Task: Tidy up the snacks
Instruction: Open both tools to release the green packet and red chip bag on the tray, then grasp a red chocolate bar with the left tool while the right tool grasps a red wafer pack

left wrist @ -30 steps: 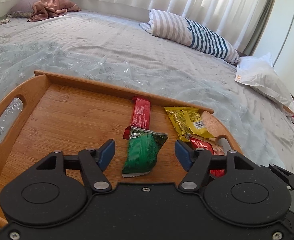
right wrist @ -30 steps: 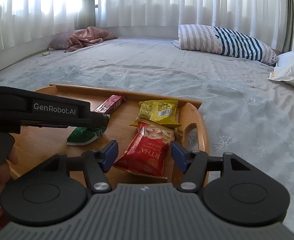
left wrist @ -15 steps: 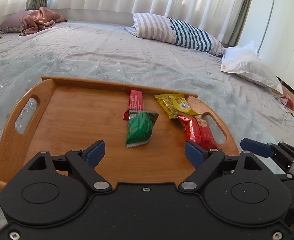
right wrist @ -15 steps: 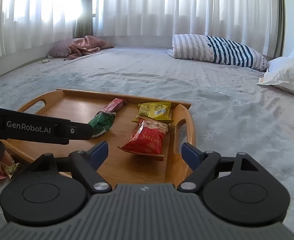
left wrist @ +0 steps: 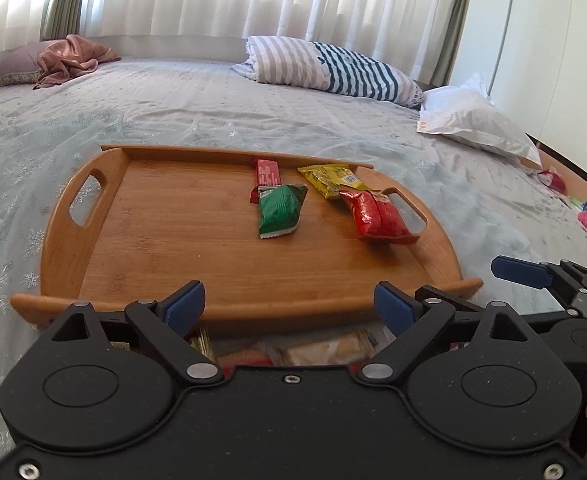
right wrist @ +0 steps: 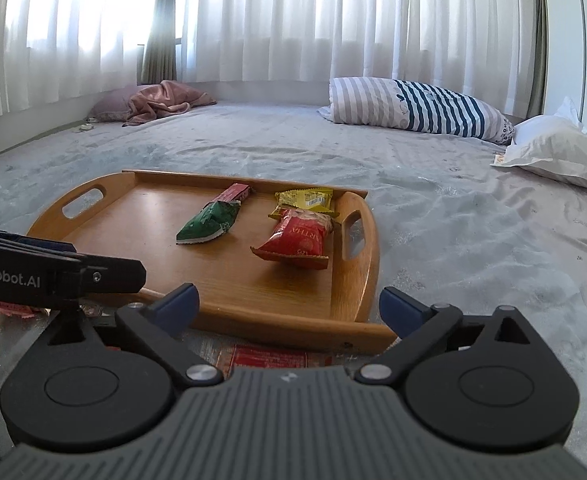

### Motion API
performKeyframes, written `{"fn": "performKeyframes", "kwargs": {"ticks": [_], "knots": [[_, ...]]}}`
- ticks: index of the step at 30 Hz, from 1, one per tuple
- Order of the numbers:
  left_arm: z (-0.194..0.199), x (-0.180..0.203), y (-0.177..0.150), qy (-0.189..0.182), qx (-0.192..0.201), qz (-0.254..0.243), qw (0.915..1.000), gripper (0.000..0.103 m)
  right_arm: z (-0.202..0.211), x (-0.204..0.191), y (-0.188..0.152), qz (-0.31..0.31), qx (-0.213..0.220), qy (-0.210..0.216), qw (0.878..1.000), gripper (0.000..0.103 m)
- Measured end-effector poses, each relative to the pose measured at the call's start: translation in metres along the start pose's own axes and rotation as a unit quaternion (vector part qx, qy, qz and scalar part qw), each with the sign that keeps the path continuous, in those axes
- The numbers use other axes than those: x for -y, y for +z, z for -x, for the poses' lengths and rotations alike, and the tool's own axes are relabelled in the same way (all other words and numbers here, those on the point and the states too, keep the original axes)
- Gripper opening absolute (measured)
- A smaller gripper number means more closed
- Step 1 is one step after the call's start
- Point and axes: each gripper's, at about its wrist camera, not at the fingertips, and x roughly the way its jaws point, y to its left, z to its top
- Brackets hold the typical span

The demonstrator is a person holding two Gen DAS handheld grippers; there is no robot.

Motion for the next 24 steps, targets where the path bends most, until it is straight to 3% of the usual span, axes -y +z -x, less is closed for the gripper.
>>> {"fn": "performKeyframes", "kwargs": {"ticks": [12, 18, 24], "knots": [[0.027, 0.009, -0.029, -0.008, 0.004, -0.043, 0.9991, 0.092, 0.013, 0.005, -0.028, -0.015, -0.002, -0.029, 0.999, 0.103], [0.029, 0.018, -0.037, -0.008, 0.007, -0.071, 0.9974, 0.092, 0.021, 0.021, -0.038, -0.051, -0.011, -0.025, 0.998, 0.103], [0.025, 0.027, -0.041, -0.023, 0.0, -0.079, 0.9966, 0.092, 0.027, 0.028, -0.042, -0.043, -0.013, -0.035, 0.998, 0.103]]}}
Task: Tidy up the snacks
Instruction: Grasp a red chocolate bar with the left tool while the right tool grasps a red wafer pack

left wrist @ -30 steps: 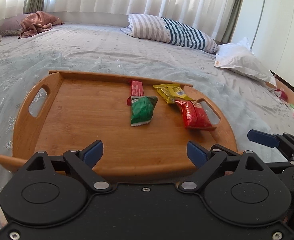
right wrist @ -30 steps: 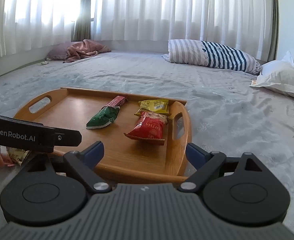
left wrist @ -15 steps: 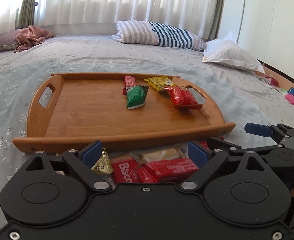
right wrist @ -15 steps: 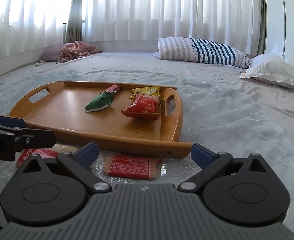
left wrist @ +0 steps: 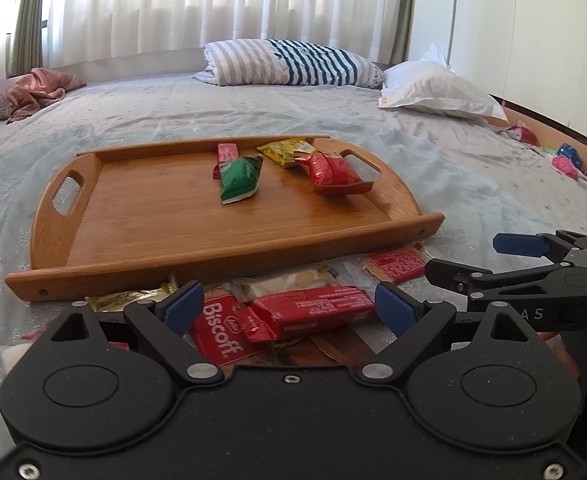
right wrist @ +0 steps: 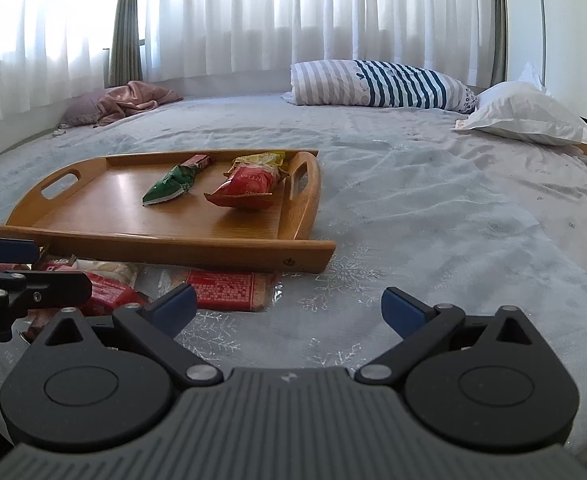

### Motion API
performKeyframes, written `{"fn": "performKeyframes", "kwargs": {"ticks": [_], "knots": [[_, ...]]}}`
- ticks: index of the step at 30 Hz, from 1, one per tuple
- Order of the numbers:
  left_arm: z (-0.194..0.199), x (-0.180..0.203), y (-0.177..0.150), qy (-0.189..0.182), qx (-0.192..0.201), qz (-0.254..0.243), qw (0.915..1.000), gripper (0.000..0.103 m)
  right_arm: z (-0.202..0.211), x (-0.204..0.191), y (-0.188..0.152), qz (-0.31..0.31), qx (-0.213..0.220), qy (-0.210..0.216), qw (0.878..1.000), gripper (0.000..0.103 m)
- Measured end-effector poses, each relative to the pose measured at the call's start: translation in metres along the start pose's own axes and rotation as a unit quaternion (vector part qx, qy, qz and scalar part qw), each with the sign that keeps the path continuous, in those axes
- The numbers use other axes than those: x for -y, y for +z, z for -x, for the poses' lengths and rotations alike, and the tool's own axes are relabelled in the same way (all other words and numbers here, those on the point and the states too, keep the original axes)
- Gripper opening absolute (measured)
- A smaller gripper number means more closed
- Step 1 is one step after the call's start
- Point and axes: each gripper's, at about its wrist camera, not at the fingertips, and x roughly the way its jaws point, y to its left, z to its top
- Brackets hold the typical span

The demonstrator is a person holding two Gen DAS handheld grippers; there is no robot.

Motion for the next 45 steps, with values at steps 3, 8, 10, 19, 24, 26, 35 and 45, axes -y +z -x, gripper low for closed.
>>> {"fn": "performKeyframes", "kwargs": {"ticks": [3, 8, 10, 19, 24, 26, 35, 45], "knots": [[-0.005, 0.005, 0.0, -0.002, -0.007, -0.013, 0.9999, 0.089, 0.002, 0.003, -0.001, 0.001, -0.001, -0.004, 1.0, 0.103], [-0.009, 0.009, -0.002, -0.005, -0.02, -0.021, 0.9996, 0.065, 0.001, 0.005, -0.001, 0.003, -0.003, -0.006, 1.0, 0.103], [-0.006, 0.01, -0.002, -0.009, -0.02, -0.028, 0.9994, 0.058, 0.0, 0.005, -0.001, 0.003, -0.005, -0.006, 1.0, 0.103], [0.012, 0.008, -0.006, -0.01, -0.015, -0.037, 0.9992, 0.042, -0.011, -0.008, -0.003, 0.012, -0.018, 0.011, 1.0, 0.103], [0.021, 0.007, -0.006, -0.001, -0.009, -0.038, 0.9992, 0.04, -0.015, -0.019, -0.001, 0.016, -0.017, 0.02, 1.0, 0.103], [0.023, 0.007, -0.008, -0.002, -0.012, -0.04, 0.9991, 0.039, -0.018, -0.024, 0.0, 0.017, -0.016, 0.017, 1.0, 0.103], [0.035, 0.001, -0.008, 0.004, 0.001, -0.039, 0.9992, 0.038, -0.026, -0.038, 0.004, 0.022, -0.021, 0.027, 0.999, 0.103], [0.044, -0.004, -0.005, 0.007, 0.013, -0.048, 0.9987, 0.044, -0.025, -0.054, 0.006, 0.04, -0.025, 0.028, 0.998, 0.074]]}}
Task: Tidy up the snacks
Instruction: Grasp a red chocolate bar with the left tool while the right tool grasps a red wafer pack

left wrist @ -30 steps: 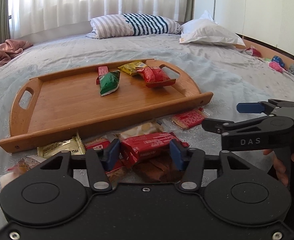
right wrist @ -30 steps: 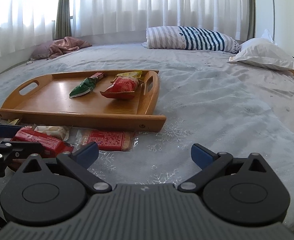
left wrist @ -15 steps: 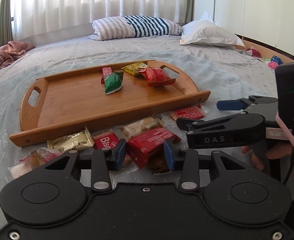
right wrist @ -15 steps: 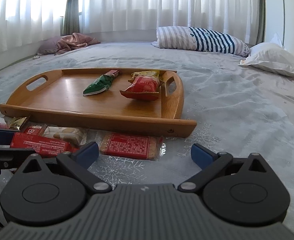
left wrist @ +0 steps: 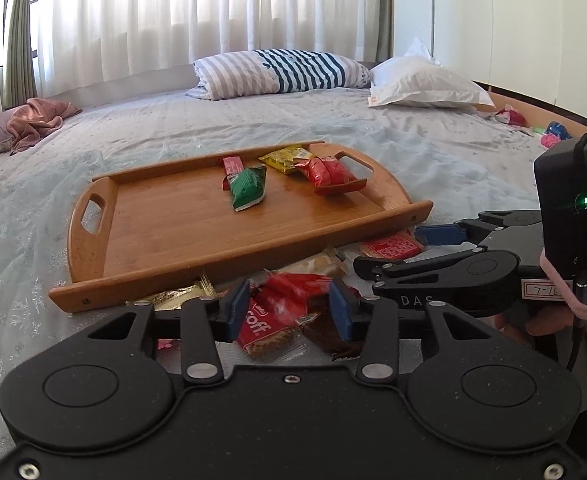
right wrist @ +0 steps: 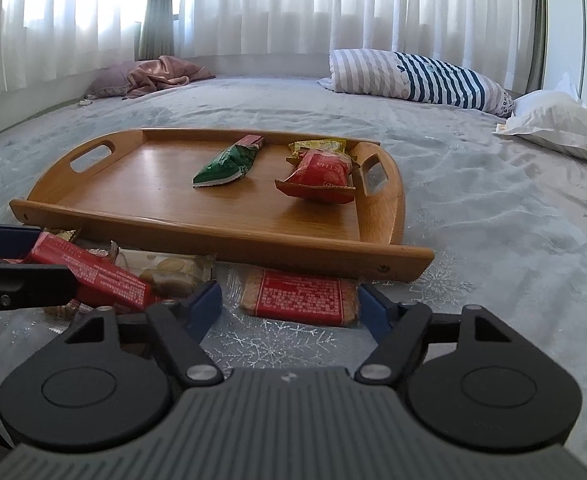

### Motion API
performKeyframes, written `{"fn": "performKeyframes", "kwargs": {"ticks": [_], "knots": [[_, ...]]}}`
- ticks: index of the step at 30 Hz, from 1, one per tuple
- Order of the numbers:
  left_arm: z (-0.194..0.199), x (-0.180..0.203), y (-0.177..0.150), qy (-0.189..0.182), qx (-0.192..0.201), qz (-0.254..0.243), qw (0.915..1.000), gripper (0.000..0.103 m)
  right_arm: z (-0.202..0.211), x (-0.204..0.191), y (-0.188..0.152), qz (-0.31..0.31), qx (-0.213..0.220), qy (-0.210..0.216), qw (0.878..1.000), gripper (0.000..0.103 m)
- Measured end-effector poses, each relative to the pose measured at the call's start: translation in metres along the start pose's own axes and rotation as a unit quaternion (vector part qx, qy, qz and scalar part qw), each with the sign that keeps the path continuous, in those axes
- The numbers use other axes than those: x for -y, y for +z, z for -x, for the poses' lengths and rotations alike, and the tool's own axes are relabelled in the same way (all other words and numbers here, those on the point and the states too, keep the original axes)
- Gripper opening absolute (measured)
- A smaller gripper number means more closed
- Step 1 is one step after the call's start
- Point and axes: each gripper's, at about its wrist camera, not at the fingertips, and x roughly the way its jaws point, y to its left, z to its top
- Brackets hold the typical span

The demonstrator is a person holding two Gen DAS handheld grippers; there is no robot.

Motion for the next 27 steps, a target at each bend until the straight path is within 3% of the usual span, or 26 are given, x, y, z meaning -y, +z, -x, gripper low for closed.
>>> {"fn": "performKeyframes", "kwargs": {"ticks": [5, 7, 9, 12, 16, 20, 27], "knots": [[-0.001, 0.0, 0.001, 0.0, 0.006, -0.02, 0.9998, 0.058, 0.007, 0.006, -0.001, -0.014, -0.001, -0.009, 1.0, 0.067], [-0.008, 0.0, 0.002, -0.012, -0.005, -0.028, 0.9995, 0.058, 0.01, 0.01, -0.001, -0.023, -0.001, -0.014, 1.0, 0.067], [-0.018, -0.002, 0.001, -0.029, -0.024, -0.019, 0.9991, 0.056, 0.014, 0.013, 0.0, -0.026, 0.002, -0.018, 0.999, 0.067], [-0.032, -0.01, 0.0, -0.054, -0.052, 0.013, 0.9971, 0.041, 0.019, 0.017, 0.0, -0.031, 0.006, -0.025, 0.999, 0.066], [-0.035, -0.018, 0.004, -0.066, -0.059, 0.048, 0.9949, 0.023, 0.025, 0.02, 0.001, -0.036, 0.008, -0.031, 0.999, 0.066], [-0.027, -0.026, 0.013, -0.075, -0.051, 0.083, 0.9924, 0.023, 0.033, 0.021, 0.005, -0.039, 0.014, -0.042, 0.998, 0.066], [-0.025, -0.028, 0.038, -0.067, -0.025, 0.085, 0.9938, 0.023, 0.045, 0.025, 0.023, -0.044, 0.038, -0.038, 0.998, 0.066]]}}
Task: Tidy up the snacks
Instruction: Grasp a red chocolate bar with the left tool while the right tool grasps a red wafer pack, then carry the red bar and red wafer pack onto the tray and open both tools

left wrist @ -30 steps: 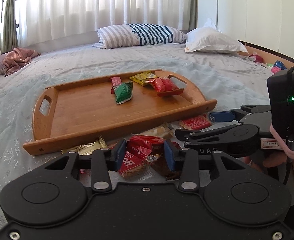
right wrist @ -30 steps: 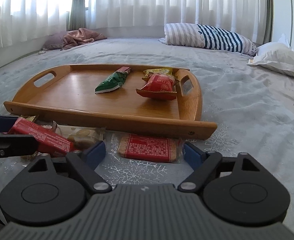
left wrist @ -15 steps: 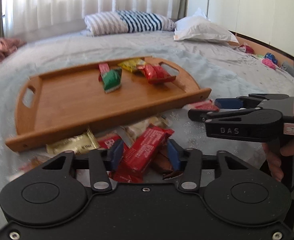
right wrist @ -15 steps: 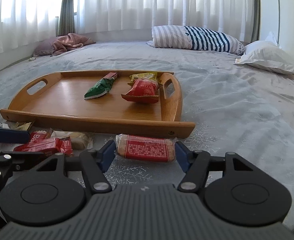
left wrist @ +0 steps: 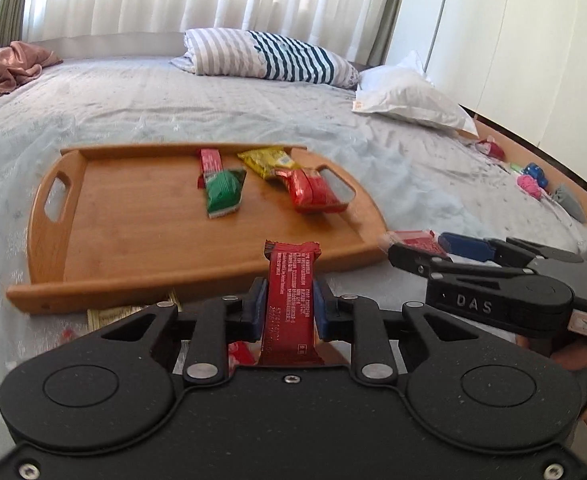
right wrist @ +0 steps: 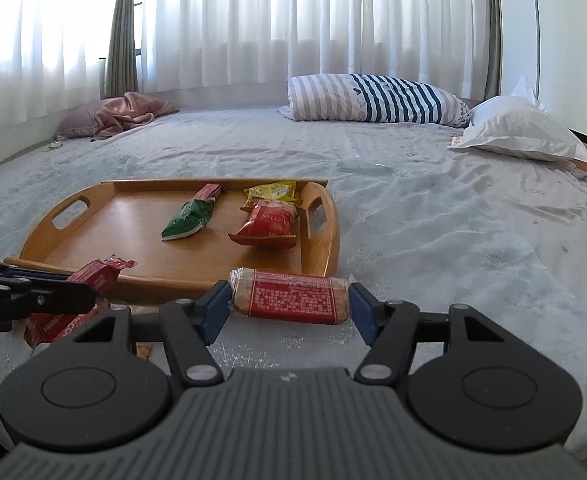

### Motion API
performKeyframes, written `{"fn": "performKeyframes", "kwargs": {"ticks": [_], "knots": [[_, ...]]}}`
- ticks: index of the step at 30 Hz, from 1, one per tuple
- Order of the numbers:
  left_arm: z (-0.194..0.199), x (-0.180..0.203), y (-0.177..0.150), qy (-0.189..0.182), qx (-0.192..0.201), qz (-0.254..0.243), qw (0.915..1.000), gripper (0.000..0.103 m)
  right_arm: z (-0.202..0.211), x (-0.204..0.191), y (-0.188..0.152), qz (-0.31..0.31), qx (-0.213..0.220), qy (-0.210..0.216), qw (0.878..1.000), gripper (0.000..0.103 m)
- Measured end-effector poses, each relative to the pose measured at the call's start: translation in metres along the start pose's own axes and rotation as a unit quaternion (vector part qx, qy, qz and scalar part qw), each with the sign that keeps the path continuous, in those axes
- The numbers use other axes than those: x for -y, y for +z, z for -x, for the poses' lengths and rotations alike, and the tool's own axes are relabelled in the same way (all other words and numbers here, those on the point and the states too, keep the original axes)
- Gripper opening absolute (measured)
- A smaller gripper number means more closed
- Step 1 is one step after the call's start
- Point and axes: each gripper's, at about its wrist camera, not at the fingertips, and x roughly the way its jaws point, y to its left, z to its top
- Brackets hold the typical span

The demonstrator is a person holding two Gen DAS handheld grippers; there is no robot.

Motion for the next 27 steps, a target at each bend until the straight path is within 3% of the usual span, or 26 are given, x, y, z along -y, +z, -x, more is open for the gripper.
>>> {"fn": "performKeyframes", "kwargs": {"ticks": [4, 7, 12, 16, 27], "knots": [[-0.014, -0.001, 0.026, -0.001, 0.012, -0.008, 0.9999, 0.023, -0.011, -0.001, 0.011, -0.002, 0.0, 0.012, 1.0, 0.066], [-0.031, -0.006, 0.051, -0.006, 0.0, -0.017, 0.9998, 0.023, -0.025, -0.003, 0.017, -0.001, -0.006, 0.024, 1.0, 0.066], [-0.063, -0.018, 0.076, 0.015, -0.025, -0.004, 0.9996, 0.023, -0.048, -0.003, 0.023, -0.013, -0.021, 0.035, 0.999, 0.066], [-0.087, -0.025, 0.081, 0.003, -0.052, 0.011, 0.9986, 0.023, -0.063, -0.004, 0.023, -0.017, -0.033, 0.036, 0.999, 0.066], [-0.13, -0.018, 0.073, 0.017, -0.078, -0.022, 0.9966, 0.023, -0.085, -0.012, 0.02, -0.011, -0.045, 0.036, 0.998, 0.066]]}}
